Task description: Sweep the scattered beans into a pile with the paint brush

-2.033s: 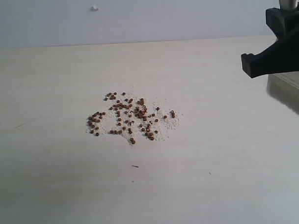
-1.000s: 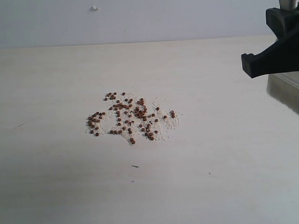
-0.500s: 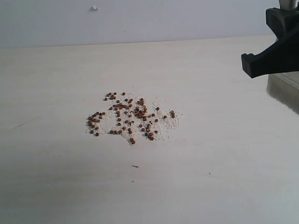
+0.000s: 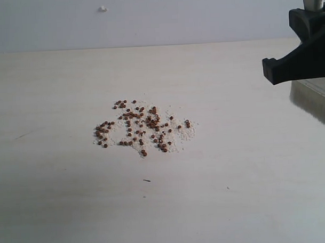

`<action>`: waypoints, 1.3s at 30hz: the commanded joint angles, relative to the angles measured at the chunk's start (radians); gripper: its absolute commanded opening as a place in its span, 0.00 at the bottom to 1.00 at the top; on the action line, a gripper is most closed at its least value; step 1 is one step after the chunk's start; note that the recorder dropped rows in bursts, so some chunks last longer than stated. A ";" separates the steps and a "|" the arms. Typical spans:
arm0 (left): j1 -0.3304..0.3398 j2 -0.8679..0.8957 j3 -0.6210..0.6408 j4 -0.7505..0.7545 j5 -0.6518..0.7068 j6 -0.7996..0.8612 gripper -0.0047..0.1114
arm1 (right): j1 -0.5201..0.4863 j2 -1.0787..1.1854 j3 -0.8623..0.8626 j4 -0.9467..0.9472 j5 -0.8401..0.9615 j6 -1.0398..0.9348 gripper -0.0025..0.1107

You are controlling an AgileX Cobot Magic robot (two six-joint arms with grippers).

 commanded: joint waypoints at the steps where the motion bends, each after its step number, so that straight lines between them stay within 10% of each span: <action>1: 0.001 -0.004 0.003 0.141 0.003 0.067 0.04 | 0.002 0.003 -0.008 -0.020 -0.065 -0.007 0.02; 39: 0.001 -0.004 0.003 0.141 0.003 0.070 0.04 | -0.291 0.607 -0.493 -0.020 -0.062 0.139 0.02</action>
